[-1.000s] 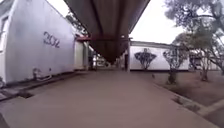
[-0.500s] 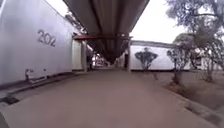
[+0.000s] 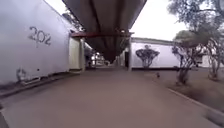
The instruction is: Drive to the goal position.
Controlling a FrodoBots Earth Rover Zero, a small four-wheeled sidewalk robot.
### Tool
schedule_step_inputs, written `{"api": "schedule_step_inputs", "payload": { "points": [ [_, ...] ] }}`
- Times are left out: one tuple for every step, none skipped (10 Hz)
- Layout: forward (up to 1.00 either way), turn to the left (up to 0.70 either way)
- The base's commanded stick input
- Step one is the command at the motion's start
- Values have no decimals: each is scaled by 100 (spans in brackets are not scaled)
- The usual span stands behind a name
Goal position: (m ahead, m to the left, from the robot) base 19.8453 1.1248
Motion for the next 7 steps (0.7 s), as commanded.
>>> {"api": "schedule_step_inputs", "payload": {
  "points": [
    [85, 0],
    [85, 0],
    [85, 0],
    [85, 0],
    [85, 0],
    [85, 0],
    [85, 0]
  ]
}}
